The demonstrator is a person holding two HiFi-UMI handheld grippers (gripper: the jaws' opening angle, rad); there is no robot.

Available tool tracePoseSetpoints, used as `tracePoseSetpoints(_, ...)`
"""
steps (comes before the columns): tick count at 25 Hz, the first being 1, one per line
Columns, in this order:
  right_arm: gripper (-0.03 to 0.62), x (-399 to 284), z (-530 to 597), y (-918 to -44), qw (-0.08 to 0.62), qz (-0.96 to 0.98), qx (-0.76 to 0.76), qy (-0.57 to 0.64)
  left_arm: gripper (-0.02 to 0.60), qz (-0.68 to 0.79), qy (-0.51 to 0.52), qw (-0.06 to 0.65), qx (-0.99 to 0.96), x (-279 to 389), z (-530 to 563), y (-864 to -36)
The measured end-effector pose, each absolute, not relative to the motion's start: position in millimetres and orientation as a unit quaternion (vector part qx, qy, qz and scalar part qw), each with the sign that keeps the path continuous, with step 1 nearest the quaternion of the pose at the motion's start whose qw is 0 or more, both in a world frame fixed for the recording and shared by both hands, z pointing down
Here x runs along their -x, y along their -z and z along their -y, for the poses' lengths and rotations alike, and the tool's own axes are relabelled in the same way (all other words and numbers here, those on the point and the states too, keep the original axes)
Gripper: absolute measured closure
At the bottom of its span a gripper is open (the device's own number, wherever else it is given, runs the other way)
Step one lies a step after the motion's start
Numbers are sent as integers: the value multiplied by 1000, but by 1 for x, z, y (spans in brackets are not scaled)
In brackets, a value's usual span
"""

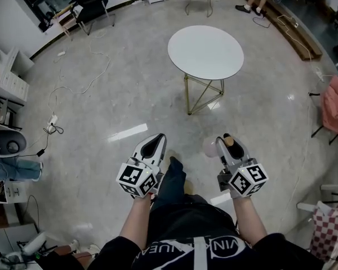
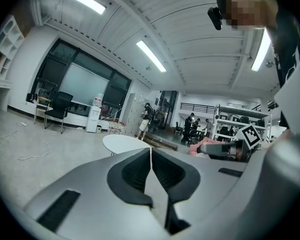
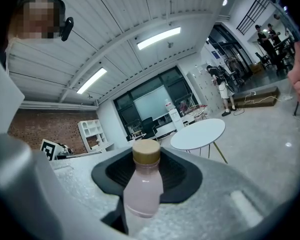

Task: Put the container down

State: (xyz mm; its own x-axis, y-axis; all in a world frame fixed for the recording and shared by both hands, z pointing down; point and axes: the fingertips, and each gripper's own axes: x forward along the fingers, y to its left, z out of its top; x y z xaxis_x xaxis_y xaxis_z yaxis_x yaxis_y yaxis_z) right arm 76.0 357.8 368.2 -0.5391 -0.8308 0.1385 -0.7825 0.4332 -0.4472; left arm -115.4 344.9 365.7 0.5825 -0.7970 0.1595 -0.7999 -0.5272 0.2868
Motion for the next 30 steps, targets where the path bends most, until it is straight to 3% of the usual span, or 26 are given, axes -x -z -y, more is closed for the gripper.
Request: tracePoseSetpoints(30, 459, -111, -235, -382, 56, -820, 511, 252, 566, 392, -23, 193, -899, 60, -204, -390)
